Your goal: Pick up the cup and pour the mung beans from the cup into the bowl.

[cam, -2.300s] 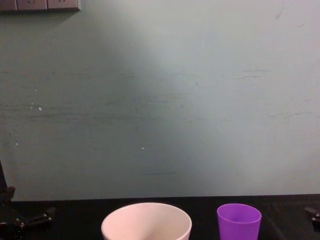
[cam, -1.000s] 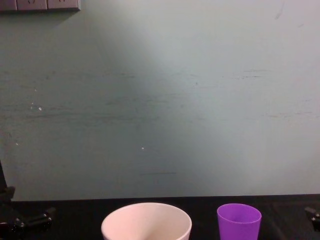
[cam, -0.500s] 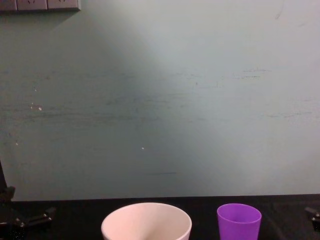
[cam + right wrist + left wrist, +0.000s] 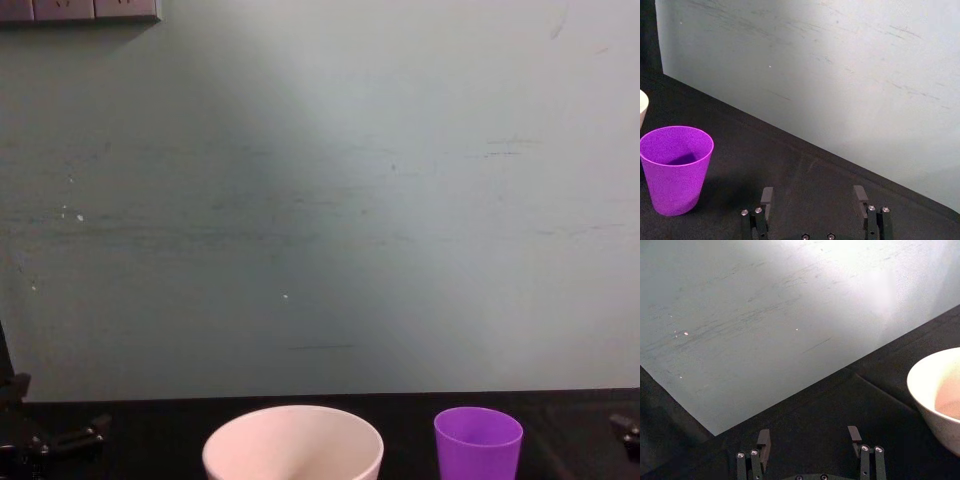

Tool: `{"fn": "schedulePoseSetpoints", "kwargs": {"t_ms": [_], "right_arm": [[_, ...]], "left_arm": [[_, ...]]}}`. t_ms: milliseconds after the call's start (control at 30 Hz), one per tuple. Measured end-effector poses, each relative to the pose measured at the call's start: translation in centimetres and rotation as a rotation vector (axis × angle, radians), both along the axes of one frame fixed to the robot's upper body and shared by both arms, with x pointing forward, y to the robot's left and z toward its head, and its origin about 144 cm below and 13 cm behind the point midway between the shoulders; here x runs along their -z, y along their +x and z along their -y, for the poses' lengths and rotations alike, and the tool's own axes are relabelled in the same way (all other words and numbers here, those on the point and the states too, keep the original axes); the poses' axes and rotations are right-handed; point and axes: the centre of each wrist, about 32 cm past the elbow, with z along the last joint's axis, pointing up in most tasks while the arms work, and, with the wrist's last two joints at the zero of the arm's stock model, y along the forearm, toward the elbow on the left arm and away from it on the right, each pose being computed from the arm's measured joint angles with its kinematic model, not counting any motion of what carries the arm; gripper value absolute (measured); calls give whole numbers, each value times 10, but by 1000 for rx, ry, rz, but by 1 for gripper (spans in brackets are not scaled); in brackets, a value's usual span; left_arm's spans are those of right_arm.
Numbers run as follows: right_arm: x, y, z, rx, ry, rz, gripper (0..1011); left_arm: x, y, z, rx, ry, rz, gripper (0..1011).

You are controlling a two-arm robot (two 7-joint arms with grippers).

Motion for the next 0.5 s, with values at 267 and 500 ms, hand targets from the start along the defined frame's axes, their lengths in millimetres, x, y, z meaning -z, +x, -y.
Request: {"fn": "schedulePoseSetpoints", "kwargs": {"t_ms": [267, 500], "right_arm": [[0, -2, 0, -8, -7, -8, 1003], [0, -13, -3, -55, -28, -47, 1003]], "left_arm": [[0, 0, 0, 0, 0, 0, 1000], [0, 0, 0, 0, 0, 0, 1000]]}}
